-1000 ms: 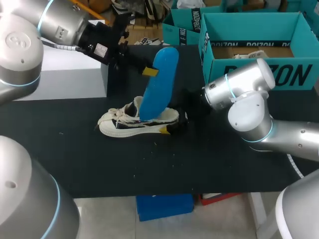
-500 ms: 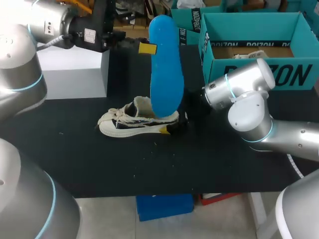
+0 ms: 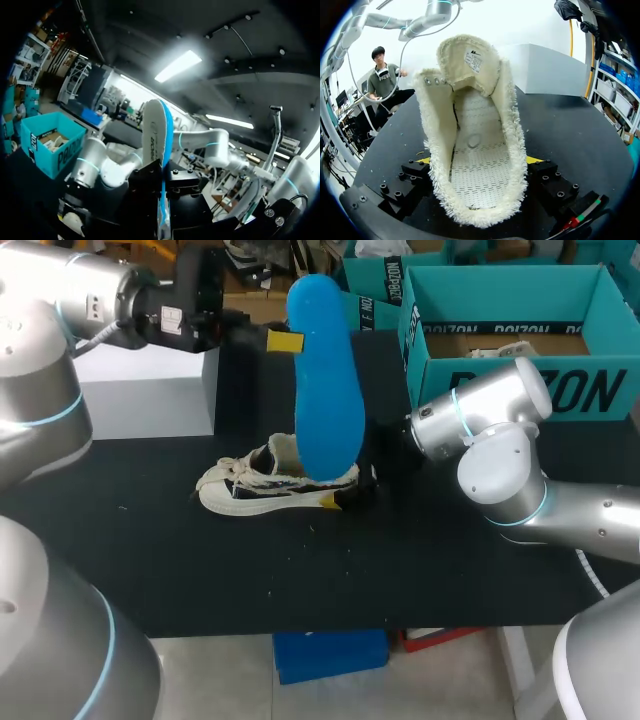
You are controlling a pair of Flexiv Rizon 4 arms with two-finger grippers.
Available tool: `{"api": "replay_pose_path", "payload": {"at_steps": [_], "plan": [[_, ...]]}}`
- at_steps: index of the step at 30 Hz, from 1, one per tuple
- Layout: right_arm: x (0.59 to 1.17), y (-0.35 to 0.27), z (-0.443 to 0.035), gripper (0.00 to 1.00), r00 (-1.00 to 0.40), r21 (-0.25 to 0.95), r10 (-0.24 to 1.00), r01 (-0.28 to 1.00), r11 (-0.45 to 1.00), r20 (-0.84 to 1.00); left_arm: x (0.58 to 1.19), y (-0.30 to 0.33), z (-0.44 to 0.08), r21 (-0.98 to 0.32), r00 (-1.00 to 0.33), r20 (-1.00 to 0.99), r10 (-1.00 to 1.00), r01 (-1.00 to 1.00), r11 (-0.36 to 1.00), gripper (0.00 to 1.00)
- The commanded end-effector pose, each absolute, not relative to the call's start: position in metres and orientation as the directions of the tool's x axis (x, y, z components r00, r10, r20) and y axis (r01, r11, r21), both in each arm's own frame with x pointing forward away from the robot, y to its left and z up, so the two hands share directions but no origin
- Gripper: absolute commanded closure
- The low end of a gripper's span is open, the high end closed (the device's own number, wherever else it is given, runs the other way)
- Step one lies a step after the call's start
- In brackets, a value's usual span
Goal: Take the shoe out of the shoebox, open the shoe tongue, remove and reinsert the insole, then place the shoe into the shoebox
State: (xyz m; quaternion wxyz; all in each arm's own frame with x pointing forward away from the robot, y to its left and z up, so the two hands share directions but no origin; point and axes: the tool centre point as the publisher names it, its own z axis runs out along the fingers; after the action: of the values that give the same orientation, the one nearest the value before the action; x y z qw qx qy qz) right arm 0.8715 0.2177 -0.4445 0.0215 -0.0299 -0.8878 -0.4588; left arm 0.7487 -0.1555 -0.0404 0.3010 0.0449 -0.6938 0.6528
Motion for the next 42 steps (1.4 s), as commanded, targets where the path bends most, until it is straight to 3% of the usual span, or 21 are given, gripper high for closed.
{"api": "replay_pose_path", "payload": {"at_steps": [1,13,14,15,32,42], "plan": [[0.873,0.217,-0.447,1.00,-0.997,0.813,0.035,0.074,0.578,0.066,0.747,-0.152,-0.034,-0.882,-0.816,0.470,0.335,-0.452,0.136,1.00],[0.873,0.216,-0.447,1.00,-0.997,0.803,0.031,0.075,0.591,0.071,0.746,-0.151,-0.030,-0.881,-0.814,0.470,0.340,-0.456,0.125,1.00],[0.873,0.214,-0.446,0.65,-0.996,0.794,0.037,0.084,0.603,0.077,0.746,-0.151,-0.030,-0.881,-0.814,0.470,0.340,-0.456,0.125,1.00],[0.873,0.211,-0.445,0.00,-0.996,0.772,0.042,0.091,0.629,0.083,0.746,-0.151,-0.030,-0.881,-0.814,0.470,0.340,-0.456,0.125,1.00],[0.881,0.182,-0.409,0.00,-0.994,0.375,0.068,0.096,0.922,0.087,0.746,-0.151,-0.030,-0.881,-0.814,0.470,0.340,-0.456,0.125,1.00],[0.878,0.191,-0.394,0.00,-0.996,0.197,0.082,0.084,0.977,0.019,0.746,-0.151,-0.030,-0.881,-0.814,0.470,0.340,-0.456,0.125,1.00]]}}
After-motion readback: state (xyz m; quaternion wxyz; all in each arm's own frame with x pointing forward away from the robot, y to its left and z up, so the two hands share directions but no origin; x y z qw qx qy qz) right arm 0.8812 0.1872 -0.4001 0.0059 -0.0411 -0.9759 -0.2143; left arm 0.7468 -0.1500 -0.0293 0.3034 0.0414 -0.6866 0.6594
